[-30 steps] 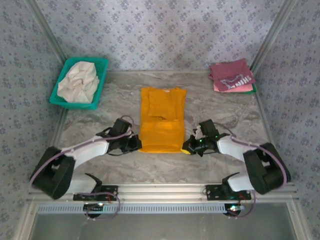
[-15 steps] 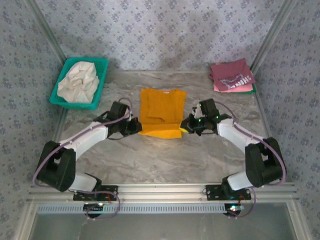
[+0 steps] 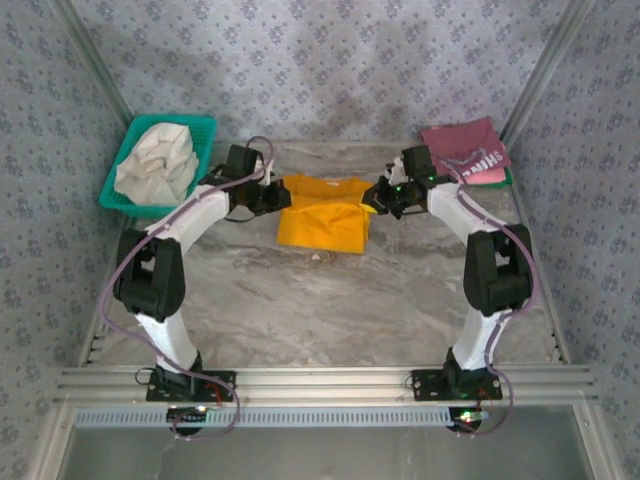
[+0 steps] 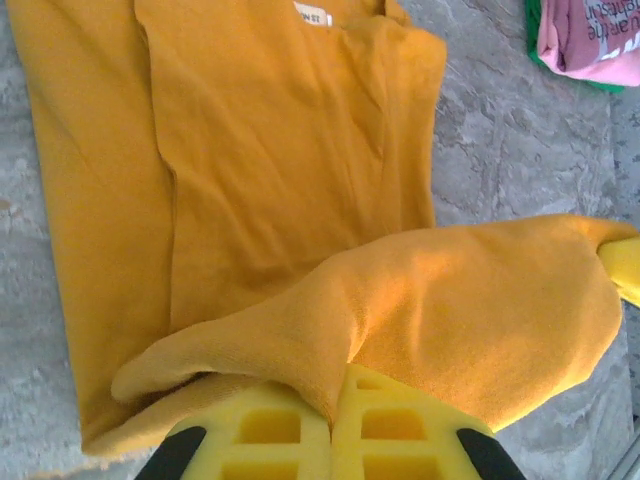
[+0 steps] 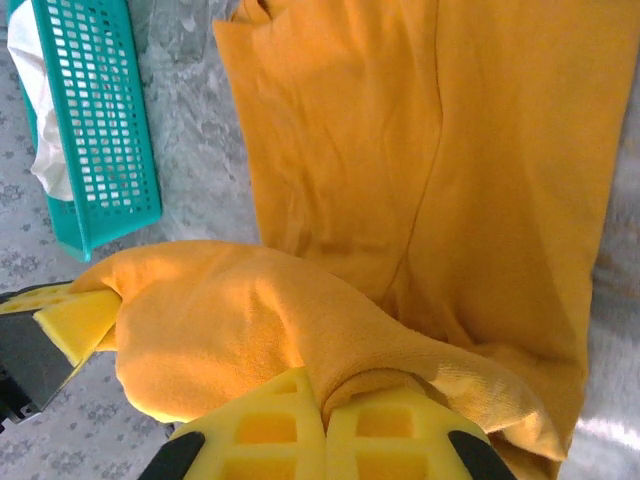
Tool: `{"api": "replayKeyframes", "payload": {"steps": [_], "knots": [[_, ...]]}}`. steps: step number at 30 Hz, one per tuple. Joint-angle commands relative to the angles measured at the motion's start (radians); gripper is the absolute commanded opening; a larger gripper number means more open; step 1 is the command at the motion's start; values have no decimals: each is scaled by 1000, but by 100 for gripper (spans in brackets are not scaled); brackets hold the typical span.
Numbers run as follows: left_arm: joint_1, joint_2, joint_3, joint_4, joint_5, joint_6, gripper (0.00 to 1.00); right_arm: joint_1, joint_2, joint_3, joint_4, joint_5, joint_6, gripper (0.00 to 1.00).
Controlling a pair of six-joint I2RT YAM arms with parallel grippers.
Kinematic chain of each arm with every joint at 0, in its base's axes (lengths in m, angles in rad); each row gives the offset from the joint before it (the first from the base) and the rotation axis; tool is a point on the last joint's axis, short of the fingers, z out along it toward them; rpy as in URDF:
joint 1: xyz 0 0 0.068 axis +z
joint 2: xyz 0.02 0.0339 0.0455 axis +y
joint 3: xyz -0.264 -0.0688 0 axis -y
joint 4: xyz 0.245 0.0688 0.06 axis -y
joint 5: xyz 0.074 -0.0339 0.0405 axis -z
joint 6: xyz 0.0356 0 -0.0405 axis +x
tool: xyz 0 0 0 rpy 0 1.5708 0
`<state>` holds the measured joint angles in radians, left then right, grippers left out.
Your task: Fold and stack the t-shirts
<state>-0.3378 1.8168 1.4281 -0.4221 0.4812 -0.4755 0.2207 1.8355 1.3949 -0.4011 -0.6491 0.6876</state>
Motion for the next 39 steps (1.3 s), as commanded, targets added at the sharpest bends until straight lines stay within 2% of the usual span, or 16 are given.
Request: {"api": "replayKeyframes", "payload": {"steps": [1,7,21,24,25,26,27,28,29,31,32,33,35,36,39], "knots": [[20,67,103,-65,20,68,0,-16,73,105,-61,0,-35,0],[56,187,274,-112,18,101,0,-42,197,257,-102,-2,-28,0],[79,505,742,-252,42,126,0,-85,364,445,-62,-13,39,0],[79,595,918,-321,35,132,10,-103,385,455,0,-1,98,0],[78,634,1000,-345,36,128,20,-111,392,455,37,-4,131,0],[79,673,1078,-358,32,120,43,-118,397,456,70,0,158,5],[80,718,1165,-365,14,103,74,-126,406,462,107,14,191,24],[80,761,1238,-358,3,87,93,-134,423,473,152,28,225,36],[80,795,1298,-343,6,76,98,-142,445,492,196,18,261,37],[80,847,1384,-291,-12,28,98,-165,516,579,274,-48,353,38],[80,855,1393,-266,-19,5,98,-172,538,618,287,-61,379,44],[80,851,1393,-241,-17,-13,98,-175,550,655,276,-63,386,45],[74,830,1391,-247,-21,-18,97,-176,531,690,233,-48,342,48],[63,809,1381,-284,-35,7,97,-175,512,694,201,-42,306,53],[17,708,1243,-348,-82,116,84,-151,424,638,129,-28,183,56]]}}
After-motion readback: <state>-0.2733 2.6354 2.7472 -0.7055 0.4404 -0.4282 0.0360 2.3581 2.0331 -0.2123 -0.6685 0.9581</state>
